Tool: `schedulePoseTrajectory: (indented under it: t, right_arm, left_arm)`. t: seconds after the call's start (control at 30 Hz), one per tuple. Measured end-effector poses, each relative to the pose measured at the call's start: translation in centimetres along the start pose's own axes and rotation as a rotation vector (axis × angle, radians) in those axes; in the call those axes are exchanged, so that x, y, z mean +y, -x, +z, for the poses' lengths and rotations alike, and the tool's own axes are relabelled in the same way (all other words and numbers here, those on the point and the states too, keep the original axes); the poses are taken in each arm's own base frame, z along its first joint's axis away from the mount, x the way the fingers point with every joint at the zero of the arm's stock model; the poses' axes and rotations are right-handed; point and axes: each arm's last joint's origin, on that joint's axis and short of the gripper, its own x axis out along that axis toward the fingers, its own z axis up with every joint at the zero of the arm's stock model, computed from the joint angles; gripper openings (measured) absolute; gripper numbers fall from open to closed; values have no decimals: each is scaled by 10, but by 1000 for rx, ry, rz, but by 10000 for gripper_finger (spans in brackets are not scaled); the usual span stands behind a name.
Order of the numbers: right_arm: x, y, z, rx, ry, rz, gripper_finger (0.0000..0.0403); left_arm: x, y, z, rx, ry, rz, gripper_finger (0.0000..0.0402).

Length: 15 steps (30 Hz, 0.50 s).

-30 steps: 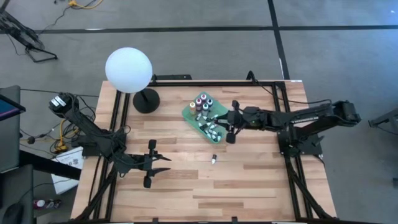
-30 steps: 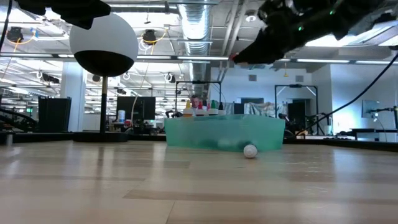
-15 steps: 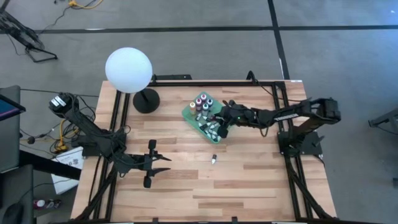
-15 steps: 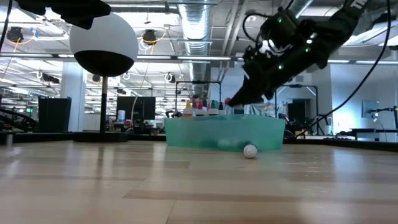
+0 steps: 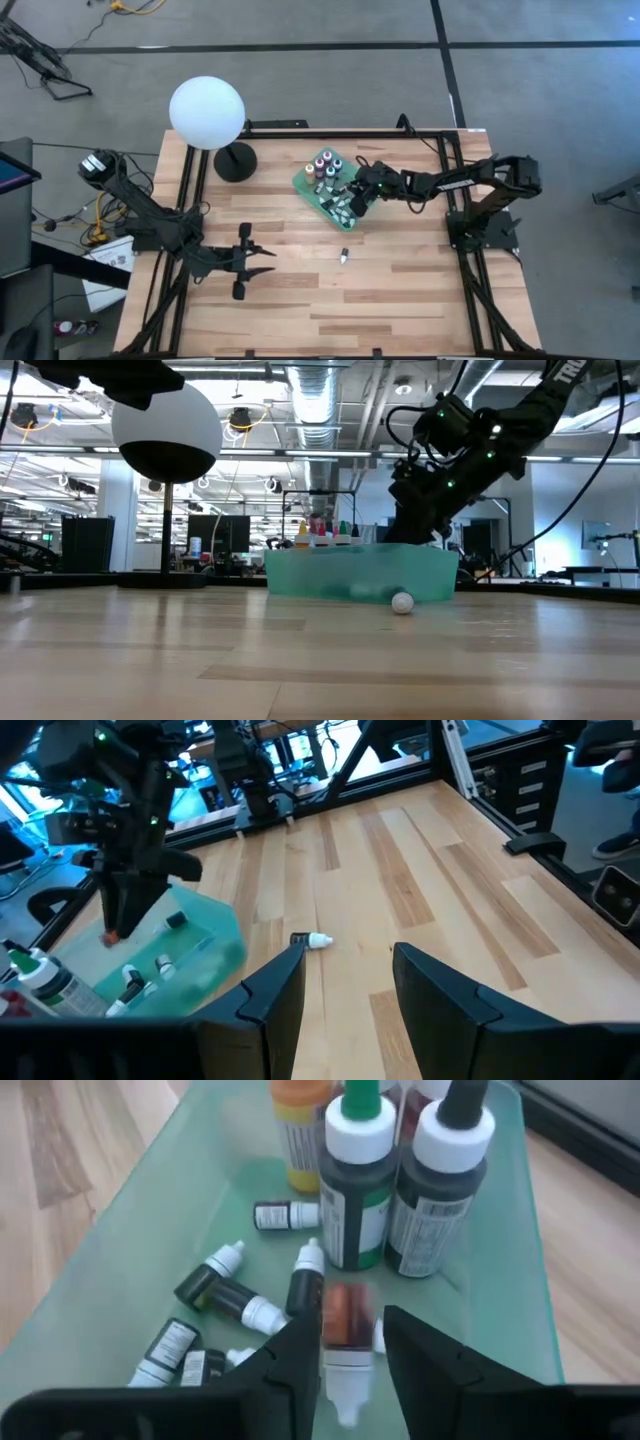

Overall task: Pick & Place food coloring
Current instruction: Put the small orange food coloring bottle into the green bin, then put the small black food coloring bottle into the green bin

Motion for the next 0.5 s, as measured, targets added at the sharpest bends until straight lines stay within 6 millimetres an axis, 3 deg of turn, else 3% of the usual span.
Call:
schedulePoseTrajectory:
  t: [0.27,0.5]
  right_arm:
    - [2,0,0,5,32,24,147]
    - [23,17,7,-51,145,148,167]
  left_arm:
    - [5,-3,0,6,27,26,148]
    - [8,-5,0,2,39,38,148]
